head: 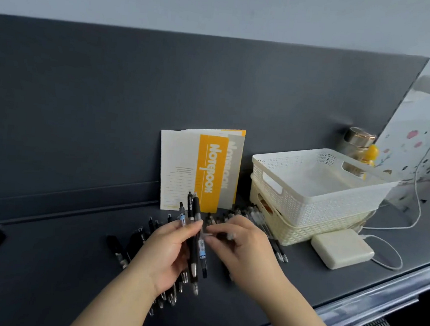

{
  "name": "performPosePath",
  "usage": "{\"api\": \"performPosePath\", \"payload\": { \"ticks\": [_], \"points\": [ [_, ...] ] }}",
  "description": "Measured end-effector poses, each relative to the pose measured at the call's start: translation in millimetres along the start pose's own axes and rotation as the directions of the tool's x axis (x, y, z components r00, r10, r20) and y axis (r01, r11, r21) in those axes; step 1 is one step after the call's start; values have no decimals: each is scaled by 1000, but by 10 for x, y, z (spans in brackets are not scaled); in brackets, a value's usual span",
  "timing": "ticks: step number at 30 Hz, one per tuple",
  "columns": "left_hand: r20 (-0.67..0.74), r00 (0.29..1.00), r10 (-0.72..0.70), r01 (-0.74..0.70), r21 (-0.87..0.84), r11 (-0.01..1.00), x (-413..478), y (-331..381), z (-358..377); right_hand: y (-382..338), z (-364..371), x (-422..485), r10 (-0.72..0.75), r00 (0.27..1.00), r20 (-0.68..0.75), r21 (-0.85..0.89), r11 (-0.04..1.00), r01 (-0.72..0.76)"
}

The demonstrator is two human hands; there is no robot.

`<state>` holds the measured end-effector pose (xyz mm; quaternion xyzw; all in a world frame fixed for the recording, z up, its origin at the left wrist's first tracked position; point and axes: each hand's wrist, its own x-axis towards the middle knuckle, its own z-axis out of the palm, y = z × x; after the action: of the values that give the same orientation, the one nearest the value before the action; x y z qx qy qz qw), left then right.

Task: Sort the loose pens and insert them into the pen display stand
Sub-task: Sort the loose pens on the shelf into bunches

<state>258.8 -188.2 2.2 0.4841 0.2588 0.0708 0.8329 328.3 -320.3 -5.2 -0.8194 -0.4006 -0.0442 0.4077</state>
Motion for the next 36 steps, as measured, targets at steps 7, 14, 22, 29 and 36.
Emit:
{"api": "performPosePath", "payload": {
  "ticks": [7, 14, 22, 29, 36],
  "points": [
    [110, 992, 69, -108, 405, 908, 15, -71, 144, 17, -234, 189, 339, 896, 286, 249, 877, -411],
    [-41, 998, 54, -46, 175, 984, 168, -27, 178, 245, -410, 294, 364, 929, -69, 445, 844, -298],
    [-89, 995, -49, 59, 120, 991, 318, -56, 168, 798, -339, 167, 108, 962, 252, -343, 939, -16],
    [-92, 994, -58, 66, 83, 994, 331, -66, 268, 657, -447, 166, 106, 956, 274, -311, 950, -17],
    [-172, 981, 92, -105, -67, 992, 355, -45, 394, 179, -270, 104, 204, 914, 351, 49, 971, -236]
  ]
}}
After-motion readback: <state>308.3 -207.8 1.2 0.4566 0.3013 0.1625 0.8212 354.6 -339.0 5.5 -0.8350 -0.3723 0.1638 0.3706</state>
